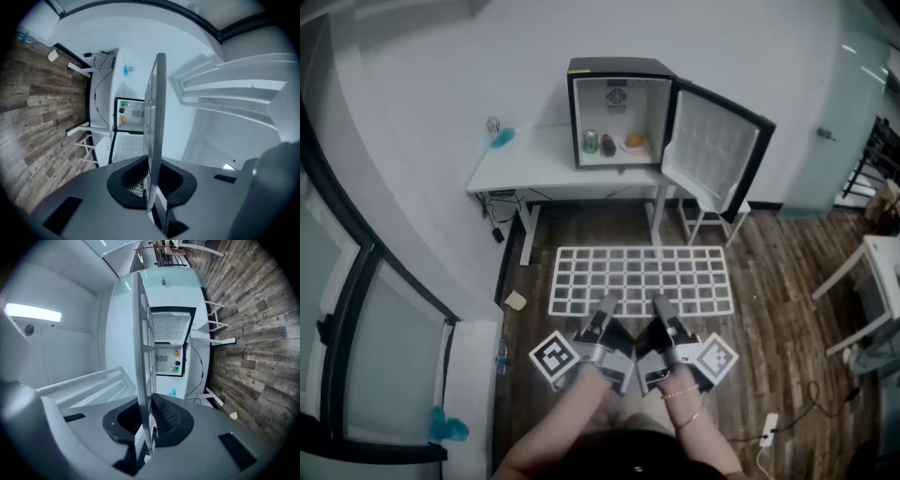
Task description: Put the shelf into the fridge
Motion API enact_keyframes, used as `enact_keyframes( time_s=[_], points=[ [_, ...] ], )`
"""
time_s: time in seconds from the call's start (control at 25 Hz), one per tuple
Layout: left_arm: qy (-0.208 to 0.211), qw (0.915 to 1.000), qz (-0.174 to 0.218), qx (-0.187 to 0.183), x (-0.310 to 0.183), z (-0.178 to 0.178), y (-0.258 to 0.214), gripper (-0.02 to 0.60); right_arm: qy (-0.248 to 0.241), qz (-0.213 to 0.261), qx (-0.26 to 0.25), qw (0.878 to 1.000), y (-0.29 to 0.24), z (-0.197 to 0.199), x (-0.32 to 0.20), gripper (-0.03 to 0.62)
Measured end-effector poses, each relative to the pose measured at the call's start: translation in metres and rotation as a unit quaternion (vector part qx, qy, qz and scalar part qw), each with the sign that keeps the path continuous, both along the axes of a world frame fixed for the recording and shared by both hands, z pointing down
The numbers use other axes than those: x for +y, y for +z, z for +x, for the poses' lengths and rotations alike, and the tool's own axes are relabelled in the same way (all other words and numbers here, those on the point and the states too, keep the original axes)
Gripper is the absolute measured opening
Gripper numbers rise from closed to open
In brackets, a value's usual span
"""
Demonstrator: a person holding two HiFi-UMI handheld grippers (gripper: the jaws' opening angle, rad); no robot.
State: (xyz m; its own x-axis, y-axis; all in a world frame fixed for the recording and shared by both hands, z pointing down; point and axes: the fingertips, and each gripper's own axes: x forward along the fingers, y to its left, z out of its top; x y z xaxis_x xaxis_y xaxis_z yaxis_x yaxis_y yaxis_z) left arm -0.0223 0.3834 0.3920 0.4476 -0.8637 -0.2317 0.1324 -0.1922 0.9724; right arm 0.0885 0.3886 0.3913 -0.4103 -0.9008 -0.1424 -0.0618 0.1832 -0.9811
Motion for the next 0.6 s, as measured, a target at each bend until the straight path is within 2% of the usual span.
enact_keyframes(
  time_s=[0.6],
  points=[
    [0.001, 1.0000, 0.009, 0.003, -0.0028, -0.0023, -0.0031, 0.032, 0.001, -0.002, 0.015, 1.000, 0.0034, -0.0013, 0.0002, 0.038]
  ],
)
